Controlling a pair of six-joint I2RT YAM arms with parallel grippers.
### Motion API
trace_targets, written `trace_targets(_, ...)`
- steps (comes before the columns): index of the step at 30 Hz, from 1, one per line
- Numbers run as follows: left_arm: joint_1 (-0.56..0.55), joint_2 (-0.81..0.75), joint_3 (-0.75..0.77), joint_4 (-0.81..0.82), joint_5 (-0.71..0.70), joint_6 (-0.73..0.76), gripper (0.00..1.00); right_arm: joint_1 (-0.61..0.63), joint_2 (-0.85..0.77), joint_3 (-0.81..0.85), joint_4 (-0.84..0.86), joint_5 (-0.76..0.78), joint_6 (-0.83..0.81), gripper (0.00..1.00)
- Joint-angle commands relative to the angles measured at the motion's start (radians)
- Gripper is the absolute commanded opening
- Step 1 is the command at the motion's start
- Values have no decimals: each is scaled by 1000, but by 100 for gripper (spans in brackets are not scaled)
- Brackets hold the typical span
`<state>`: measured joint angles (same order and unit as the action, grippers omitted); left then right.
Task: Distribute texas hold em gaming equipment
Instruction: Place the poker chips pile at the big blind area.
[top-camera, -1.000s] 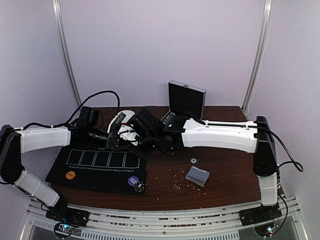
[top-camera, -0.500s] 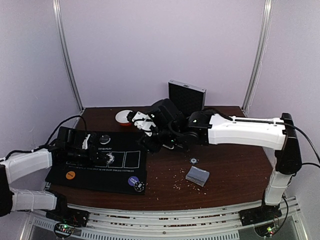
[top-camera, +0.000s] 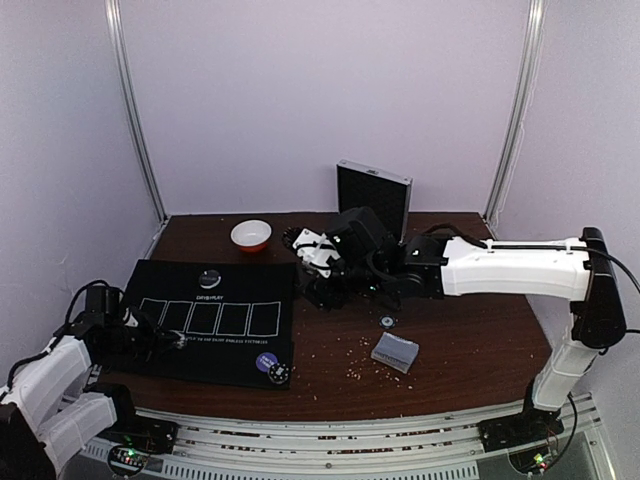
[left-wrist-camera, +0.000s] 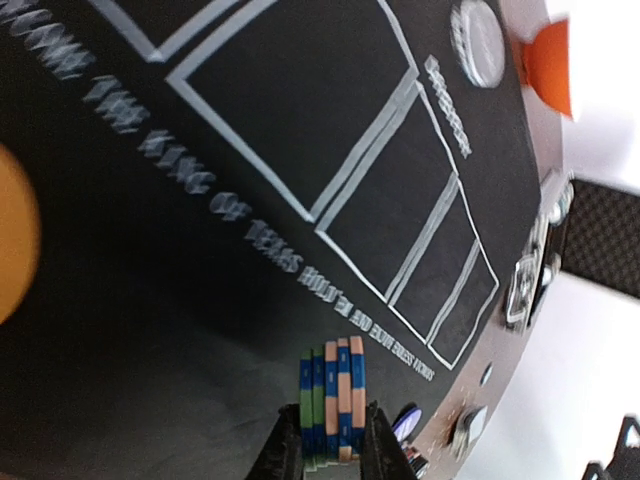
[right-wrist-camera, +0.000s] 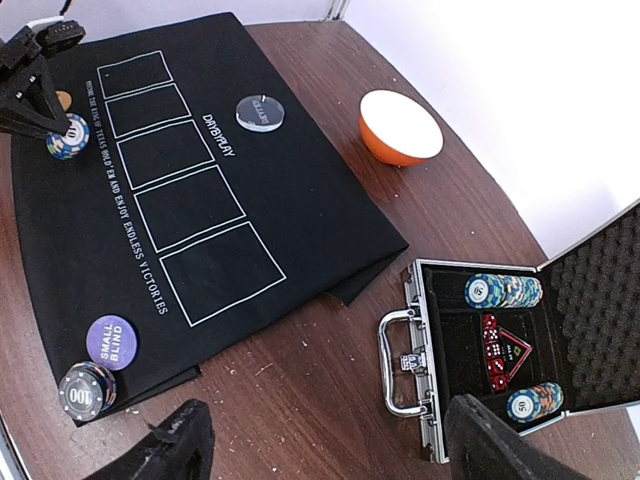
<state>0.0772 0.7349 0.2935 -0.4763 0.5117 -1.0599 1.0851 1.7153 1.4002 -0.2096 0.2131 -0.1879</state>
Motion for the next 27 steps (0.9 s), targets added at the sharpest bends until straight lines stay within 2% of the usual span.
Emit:
trace_targets(1, 75, -106, -22, -121, -65, -146, 0, -14, -67, -36, 31, -16, -12, 82)
trace_targets(4, 179, -206, -118, -159, -5, -187, 0, -20, -85, -63, 49, -22, -12, 82)
trace_targets(6, 210, -245, -168, -162, 22, -233, 0, -24, -99, -83, 63, -28, -12, 83)
trace_targets(15, 216, -170, -109, -98, -59, -234, 0, -38, -123, -111, 68, -39, -25, 83)
trace_targets(26, 216, -155, -69, -224, -180, -205, 0, -46, -124, -119, 77, -46, -29, 83)
trace_targets(27, 216, -158, -66, -241, -198, -202, 3, -47, -124, -119, 78, -47, -30, 83)
